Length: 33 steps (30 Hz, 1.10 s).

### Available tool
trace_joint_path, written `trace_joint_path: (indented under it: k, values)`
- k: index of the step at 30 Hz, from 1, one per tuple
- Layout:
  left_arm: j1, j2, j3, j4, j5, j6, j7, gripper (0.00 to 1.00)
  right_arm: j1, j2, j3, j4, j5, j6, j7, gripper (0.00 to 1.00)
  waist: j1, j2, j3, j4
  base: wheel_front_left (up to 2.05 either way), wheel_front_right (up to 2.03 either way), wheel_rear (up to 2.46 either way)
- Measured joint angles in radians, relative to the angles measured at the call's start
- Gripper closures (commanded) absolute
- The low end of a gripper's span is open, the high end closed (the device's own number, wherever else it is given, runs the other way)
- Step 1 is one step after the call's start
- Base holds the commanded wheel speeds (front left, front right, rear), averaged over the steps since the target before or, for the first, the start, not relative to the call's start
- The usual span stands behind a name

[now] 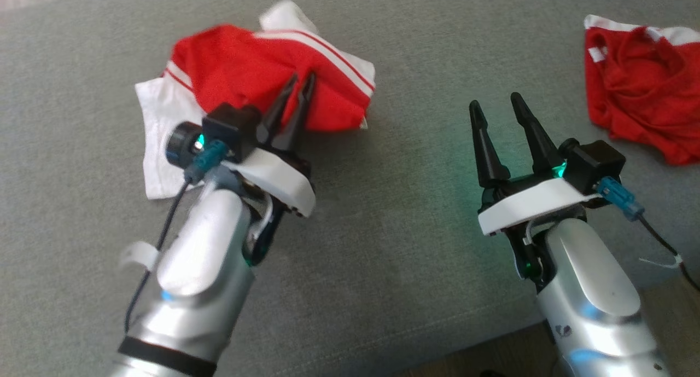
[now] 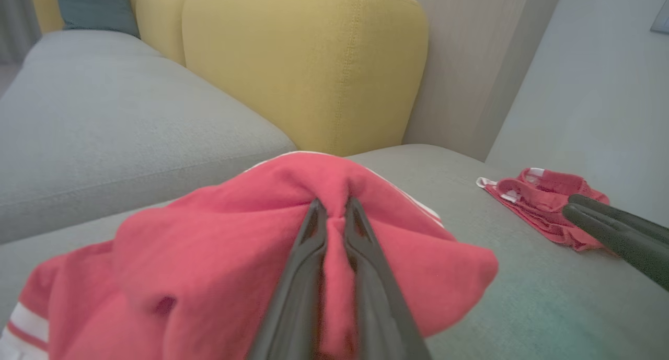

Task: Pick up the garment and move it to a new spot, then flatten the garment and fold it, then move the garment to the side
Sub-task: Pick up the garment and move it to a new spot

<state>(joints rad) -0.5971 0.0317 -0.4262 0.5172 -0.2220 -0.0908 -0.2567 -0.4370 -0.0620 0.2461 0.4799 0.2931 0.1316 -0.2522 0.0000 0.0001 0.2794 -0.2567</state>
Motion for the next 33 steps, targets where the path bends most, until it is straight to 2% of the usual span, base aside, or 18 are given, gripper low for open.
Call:
trace_joint_path:
  k: [4,5,7,12,17,25,33]
  values:
    - [0.025,0.001,-0.066,-0.012,-0.045,0.040,0.000,1.00,0.010,0.000,-0.011,0.000,-0.003,0.000,0.000,0.00,0.0000,0.0000,-0.001,-0.015,0.00,0.00,0.00]
    - [0.030,0.001,-0.079,-0.010,-0.045,0.045,0.000,0.78,0.018,0.000,-0.016,0.000,-0.003,0.000,0.000,0.00,0.0000,0.0000,-0.003,-0.012,0.00,0.00,0.00]
    - [0.052,0.001,-0.084,-0.010,-0.045,0.059,0.000,0.00,0.031,0.000,-0.020,0.002,-0.003,0.000,0.000,0.00,0.0000,0.0000,-0.007,-0.004,0.00,0.00,0.00]
    - [0.155,0.002,-0.032,-0.020,-0.044,0.114,0.000,0.00,0.040,0.001,-0.020,0.008,-0.004,0.000,0.000,0.00,0.0000,0.0000,-0.024,0.047,0.00,0.00,0.00]
    - [0.265,0.003,0.091,-0.078,-0.030,0.170,0.000,0.00,0.040,0.001,-0.019,0.024,-0.005,0.000,0.000,0.00,0.0000,0.0000,-0.049,0.101,0.00,0.00,0.00]
    - [0.447,0.007,0.233,-0.151,0.001,0.207,0.000,0.00,0.060,0.001,-0.011,0.062,-0.014,0.000,0.000,0.00,0.0000,0.0000,-0.105,0.177,0.00,0.00,0.00]
    - [0.581,0.007,0.339,-0.210,0.030,0.227,0.000,0.00,0.108,0.001,-0.007,0.114,-0.014,0.000,0.000,0.00,0.0000,0.0000,-0.171,0.207,0.00,0.00,0.00]
